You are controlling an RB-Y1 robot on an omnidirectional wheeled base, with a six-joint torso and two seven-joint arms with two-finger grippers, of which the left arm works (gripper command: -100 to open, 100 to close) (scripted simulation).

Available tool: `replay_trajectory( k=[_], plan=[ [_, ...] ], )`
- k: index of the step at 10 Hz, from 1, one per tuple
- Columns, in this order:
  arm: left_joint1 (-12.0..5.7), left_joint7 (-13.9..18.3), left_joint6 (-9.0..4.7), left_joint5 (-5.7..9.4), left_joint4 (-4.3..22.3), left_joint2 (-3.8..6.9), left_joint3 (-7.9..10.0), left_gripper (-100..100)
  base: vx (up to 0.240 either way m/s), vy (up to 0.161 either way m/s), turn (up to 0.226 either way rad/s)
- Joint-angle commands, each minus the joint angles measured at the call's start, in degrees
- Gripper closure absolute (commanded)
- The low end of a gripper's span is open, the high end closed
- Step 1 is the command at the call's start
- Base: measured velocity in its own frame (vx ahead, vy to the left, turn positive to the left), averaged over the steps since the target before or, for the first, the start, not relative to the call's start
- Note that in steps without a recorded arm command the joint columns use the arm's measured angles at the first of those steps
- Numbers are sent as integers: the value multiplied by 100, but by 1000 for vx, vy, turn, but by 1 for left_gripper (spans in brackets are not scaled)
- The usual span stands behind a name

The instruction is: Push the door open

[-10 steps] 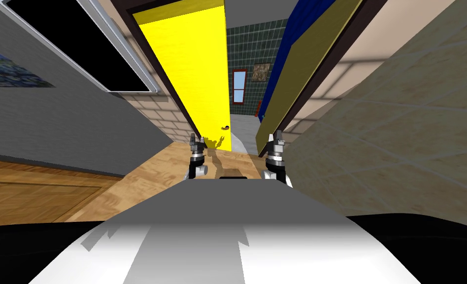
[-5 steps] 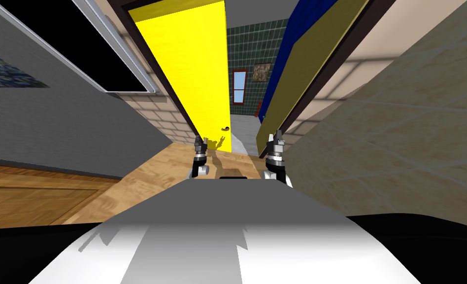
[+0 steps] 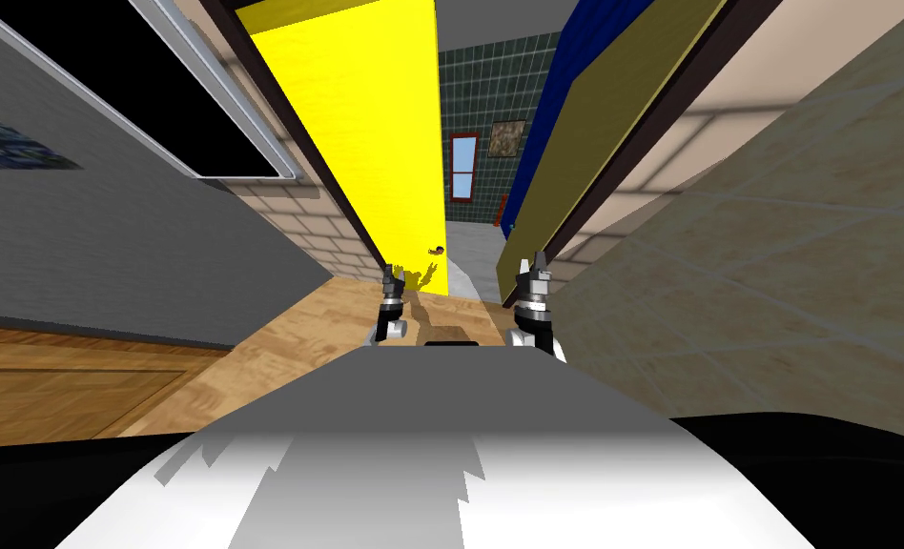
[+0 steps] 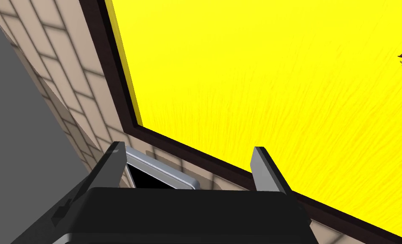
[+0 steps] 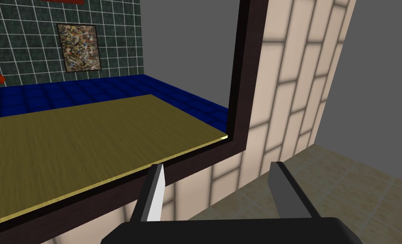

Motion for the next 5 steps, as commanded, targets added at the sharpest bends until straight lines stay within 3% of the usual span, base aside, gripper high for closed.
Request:
replay_trajectory(
  k=[1, 5],
  plan=[
    [-115, -11, -41, -28, 286, -4, -40, -100, 68, 6, 0],
    [-320, -6, -101, -69, 813, 23, -102, -100, 74, 7, 0]
  ],
)
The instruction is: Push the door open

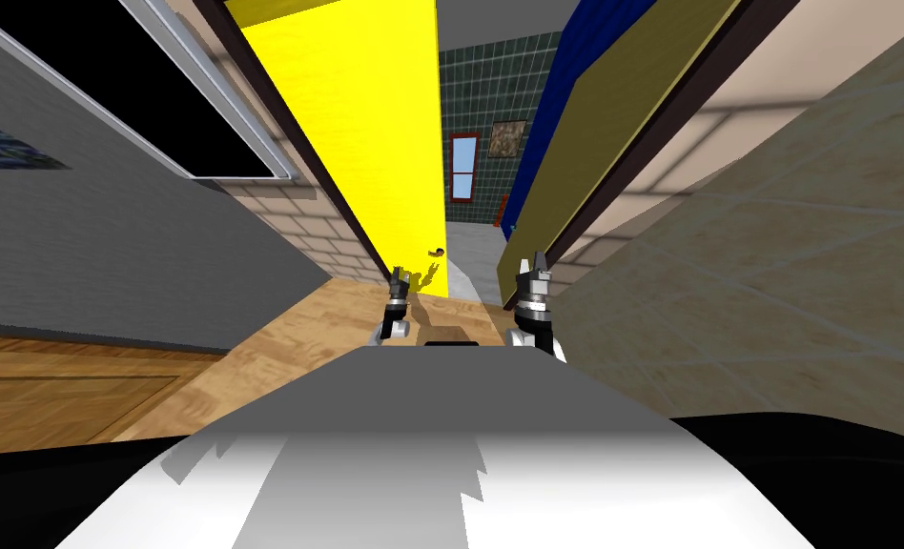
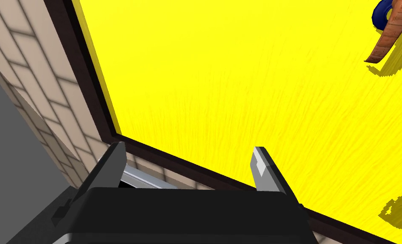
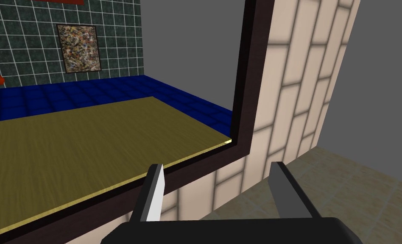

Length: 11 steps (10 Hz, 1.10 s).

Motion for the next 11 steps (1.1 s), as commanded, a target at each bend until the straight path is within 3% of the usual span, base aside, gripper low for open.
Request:
replay_trajectory(
  k=[1, 6, 11],
  plan=[
    [-98, 0, -36, -26, 286, 1, -39, -100, 94, 20, 0],
    [-304, 5, -96, -66, 844, 15, -102, -100, 77, 6, -1],
    [-637, 14, -193, -133, 1729, 19, -203, -100, 86, 9, 0]
  ],
)
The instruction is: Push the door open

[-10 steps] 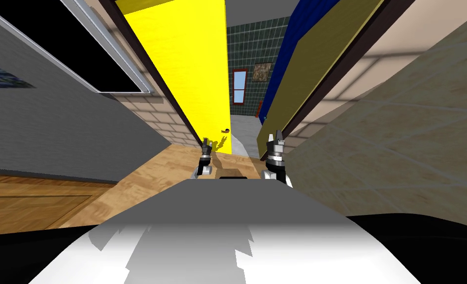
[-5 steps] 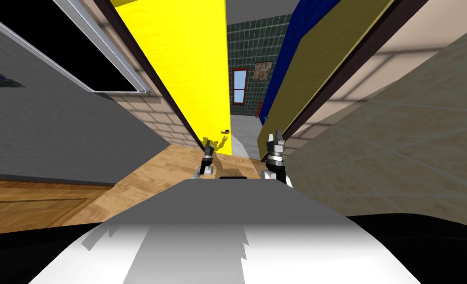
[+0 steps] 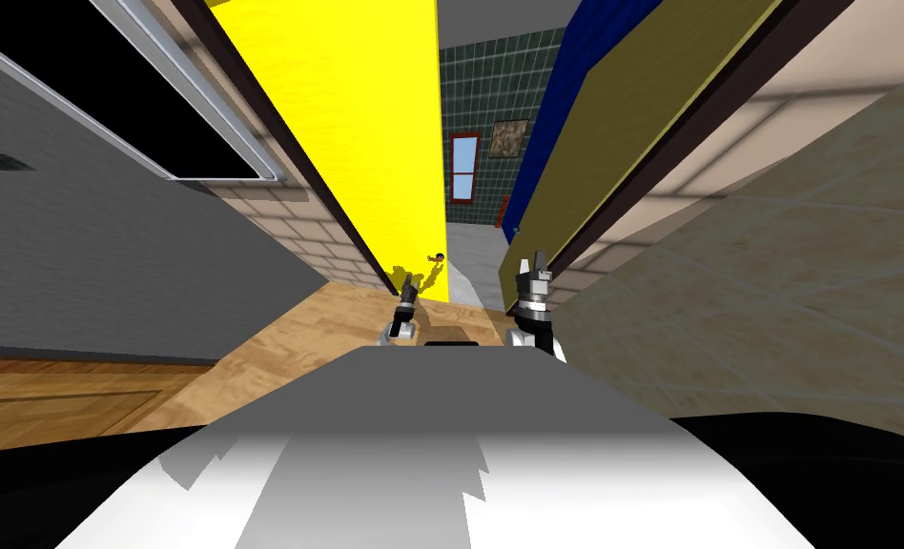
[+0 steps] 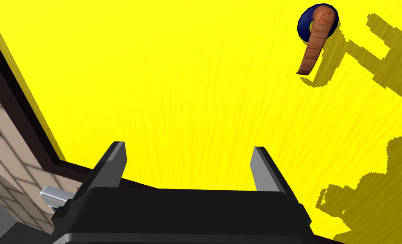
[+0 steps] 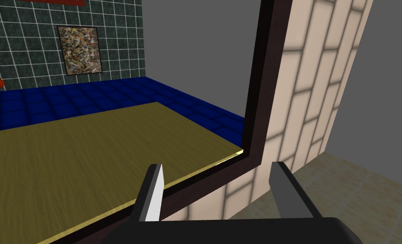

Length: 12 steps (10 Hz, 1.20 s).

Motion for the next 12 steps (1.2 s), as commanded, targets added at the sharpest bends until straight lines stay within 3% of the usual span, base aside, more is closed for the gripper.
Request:
replay_trajectory(
  k=[1, 5, 6, 11, 12],
  plan=[
    [-111, 11, -19, -18, 274, 9, -28, -100, 78, 11, -3],
    [-299, 16, -73, -55, 764, -1, -85, -100, 80, 3, 0],
    [-299, 16, -73, -55, 772, -1, -85, -100, 53, 10, -1],
    [-587, 24, -157, -112, 1537, -31, -173, -100, 87, 8, -1],
    [-587, 24, -157, -112, 1537, -31, -173, -100, 75, -3, 2]
  ],
)
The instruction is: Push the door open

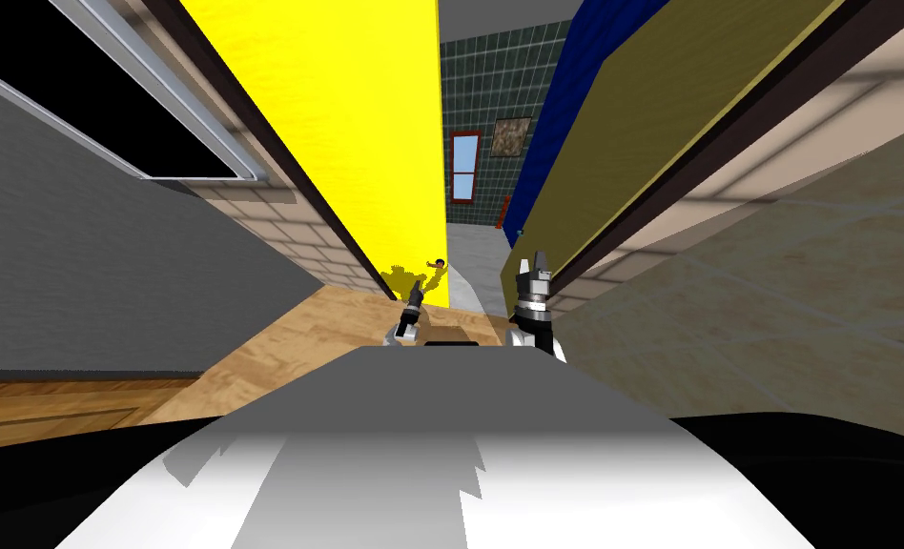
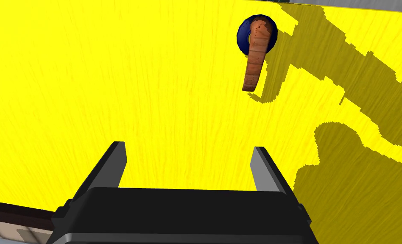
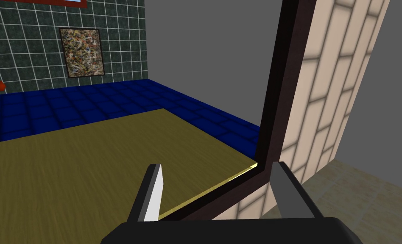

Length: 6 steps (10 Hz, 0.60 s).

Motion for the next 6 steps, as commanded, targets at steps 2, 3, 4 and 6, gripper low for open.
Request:
replay_trajectory(
  k=[2, 3, 4, 6],
  plan=[
    [-118, 12, -38, -20, 302, -6, -33, -100, 59, 5, -1],
    [-167, 13, -52, -30, 431, -15, -48, -100, 79, 5, -1],
    [-215, 14, -67, -40, 561, -23, -62, -100, 94, 8, -1],
    [-345, 18, -104, -65, 904, -50, -102, -100, 119, 17, 0]
  ],
)
